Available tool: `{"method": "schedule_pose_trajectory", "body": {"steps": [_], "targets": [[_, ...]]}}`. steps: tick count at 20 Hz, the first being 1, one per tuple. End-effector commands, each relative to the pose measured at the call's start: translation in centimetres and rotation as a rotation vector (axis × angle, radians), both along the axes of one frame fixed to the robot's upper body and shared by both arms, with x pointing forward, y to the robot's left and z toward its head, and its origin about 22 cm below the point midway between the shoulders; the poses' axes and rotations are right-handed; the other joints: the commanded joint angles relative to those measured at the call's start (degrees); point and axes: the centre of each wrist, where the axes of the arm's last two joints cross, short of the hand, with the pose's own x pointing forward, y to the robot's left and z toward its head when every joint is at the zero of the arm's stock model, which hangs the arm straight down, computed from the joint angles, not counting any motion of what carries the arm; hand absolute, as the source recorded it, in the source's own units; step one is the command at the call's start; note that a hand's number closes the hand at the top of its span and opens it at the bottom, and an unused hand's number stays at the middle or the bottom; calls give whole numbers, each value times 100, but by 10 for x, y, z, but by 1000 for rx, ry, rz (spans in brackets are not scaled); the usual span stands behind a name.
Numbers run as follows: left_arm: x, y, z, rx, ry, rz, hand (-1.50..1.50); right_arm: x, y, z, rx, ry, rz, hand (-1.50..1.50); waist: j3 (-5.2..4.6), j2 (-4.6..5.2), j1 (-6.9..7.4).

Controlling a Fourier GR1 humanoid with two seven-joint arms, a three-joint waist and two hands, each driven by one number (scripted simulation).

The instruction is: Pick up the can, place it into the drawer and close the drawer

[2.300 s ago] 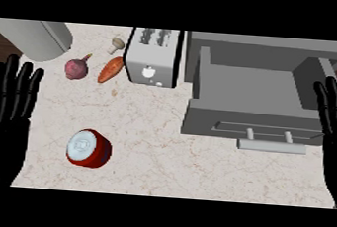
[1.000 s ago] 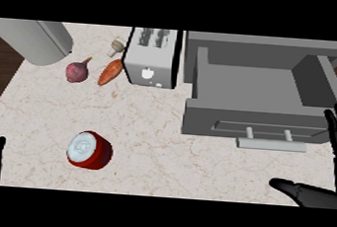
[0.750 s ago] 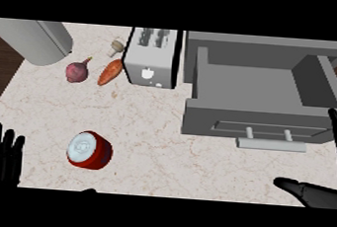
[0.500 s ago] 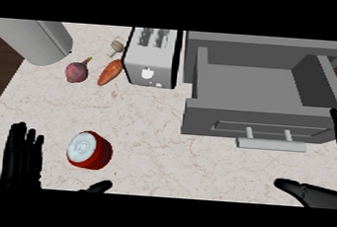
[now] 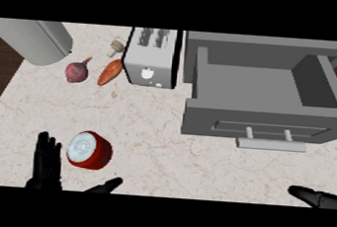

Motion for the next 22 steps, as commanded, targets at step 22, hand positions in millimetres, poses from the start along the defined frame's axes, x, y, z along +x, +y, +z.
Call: {"method": "schedule_pose_trajectory", "body": {"steps": [22], "targets": [[21, 41, -130, -73, 70, 111, -150, -26, 7, 26, -4, 3, -7, -150, -2, 3, -18]]}}
